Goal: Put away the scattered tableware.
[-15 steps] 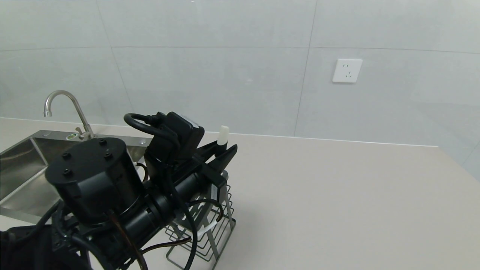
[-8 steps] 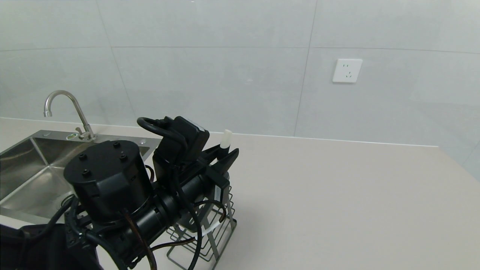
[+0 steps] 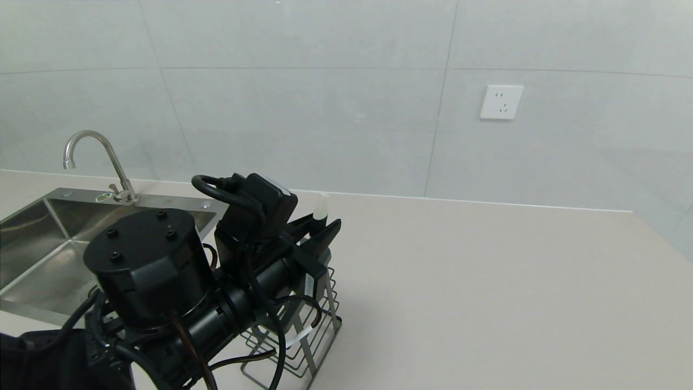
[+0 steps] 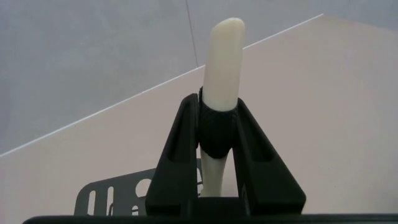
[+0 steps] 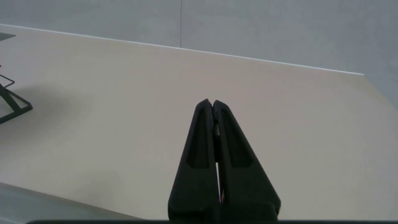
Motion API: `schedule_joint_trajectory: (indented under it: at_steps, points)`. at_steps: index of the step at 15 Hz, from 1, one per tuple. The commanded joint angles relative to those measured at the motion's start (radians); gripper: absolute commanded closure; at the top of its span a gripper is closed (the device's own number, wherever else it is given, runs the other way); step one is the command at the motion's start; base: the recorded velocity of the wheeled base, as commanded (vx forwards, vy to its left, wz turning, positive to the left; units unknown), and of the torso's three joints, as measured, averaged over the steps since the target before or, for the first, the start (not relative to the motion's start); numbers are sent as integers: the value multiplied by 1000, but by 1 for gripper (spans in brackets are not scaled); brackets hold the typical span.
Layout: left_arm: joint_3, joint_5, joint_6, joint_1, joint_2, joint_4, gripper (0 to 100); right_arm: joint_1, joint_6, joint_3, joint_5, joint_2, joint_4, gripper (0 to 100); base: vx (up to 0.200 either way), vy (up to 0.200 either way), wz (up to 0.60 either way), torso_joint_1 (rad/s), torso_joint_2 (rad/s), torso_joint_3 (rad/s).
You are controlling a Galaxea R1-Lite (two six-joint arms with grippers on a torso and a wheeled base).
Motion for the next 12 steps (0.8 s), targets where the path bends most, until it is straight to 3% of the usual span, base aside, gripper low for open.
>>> schedule_joint_trajectory:
  at_steps: [1, 6, 11, 12]
  points:
    - [14, -1, 0, -1, -6, 0, 100, 0, 0, 0, 0, 2, 0, 100, 0, 0, 0, 0, 0, 0]
    - [71, 0, 0, 0, -27, 1, 100, 0, 0, 0, 0, 2, 0, 100, 0, 0, 0, 0, 0, 0]
    - [66, -3, 2, 0, -26, 1, 100, 0, 0, 0, 0, 2, 0, 100, 0, 0, 0, 0, 0, 0]
    - [60, -4, 2, 0, -26, 1, 0, 0, 0, 0, 0, 2, 0, 100, 0, 0, 0, 0, 0, 0]
